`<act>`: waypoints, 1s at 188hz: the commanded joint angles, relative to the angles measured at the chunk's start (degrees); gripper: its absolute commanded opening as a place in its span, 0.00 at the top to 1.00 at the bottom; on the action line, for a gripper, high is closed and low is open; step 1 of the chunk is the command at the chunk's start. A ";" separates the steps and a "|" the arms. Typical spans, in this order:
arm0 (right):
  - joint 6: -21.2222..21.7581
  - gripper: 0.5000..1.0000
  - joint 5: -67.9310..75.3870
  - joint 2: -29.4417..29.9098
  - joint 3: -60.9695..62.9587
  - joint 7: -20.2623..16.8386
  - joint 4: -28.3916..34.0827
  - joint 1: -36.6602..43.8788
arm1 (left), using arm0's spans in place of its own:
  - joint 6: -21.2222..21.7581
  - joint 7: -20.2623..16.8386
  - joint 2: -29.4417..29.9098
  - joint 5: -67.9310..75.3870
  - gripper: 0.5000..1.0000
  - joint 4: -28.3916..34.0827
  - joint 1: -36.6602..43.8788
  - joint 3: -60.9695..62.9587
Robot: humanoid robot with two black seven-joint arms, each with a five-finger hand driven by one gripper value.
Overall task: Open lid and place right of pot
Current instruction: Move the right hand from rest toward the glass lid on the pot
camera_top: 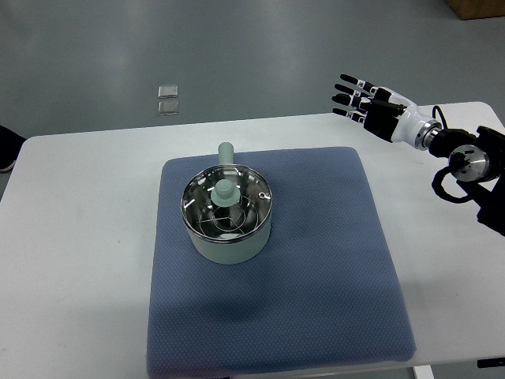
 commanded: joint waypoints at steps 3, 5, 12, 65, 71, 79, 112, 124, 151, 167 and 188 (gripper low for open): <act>-0.03 0.14 -0.09 0.06 0.00 0.00 0.00 0.00 | 0.58 0.00 0.00 -0.01 0.00 0.05 0.00 -0.02; -0.03 0.14 -0.09 0.15 0.00 0.00 0.00 0.00 | 0.58 0.00 0.00 0.08 0.00 0.05 0.00 -0.02; 0.23 0.14 -0.18 0.41 -0.09 0.08 0.00 0.00 | 0.58 0.00 0.00 -0.01 0.00 0.14 0.00 -0.02; 3.31 0.14 -16.26 0.06 -0.44 8.17 0.52 3.60 | 0.41 0.00 0.00 -0.01 0.00 0.22 0.00 -0.11; 3.31 0.14 -20.66 0.15 -0.44 10.10 0.61 4.40 | 0.32 0.00 0.00 -0.01 0.00 0.22 0.00 -0.11; 3.31 0.14 -24.97 0.15 -0.35 11.77 1.05 5.19 | 0.32 0.00 0.00 -0.01 0.00 0.22 0.00 -0.11; 3.39 0.14 -51.42 -0.99 -0.70 19.86 9.05 10.02 | -0.03 0.00 0.00 -0.01 0.00 0.22 0.00 -0.20; 3.57 0.14 -59.96 -1.78 -0.88 23.00 11.75 11.33 | -0.03 0.00 0.00 -0.01 0.00 0.22 0.00 -0.11; 3.66 0.14 -76.46 -2.40 -1.14 28.03 18.01 13.54 | -0.03 0.00 0.00 -0.01 0.00 0.22 0.00 -0.20; 3.66 0.14 -84.63 -2.40 -1.32 29.09 21.35 14.41 | -0.03 0.00 0.00 -0.01 0.00 0.22 0.00 -0.20; 3.57 0.14 -89.92 -1.52 -4.83 29.35 22.85 17.14 | -0.03 0.00 0.00 -0.01 0.00 0.22 0.00 -0.20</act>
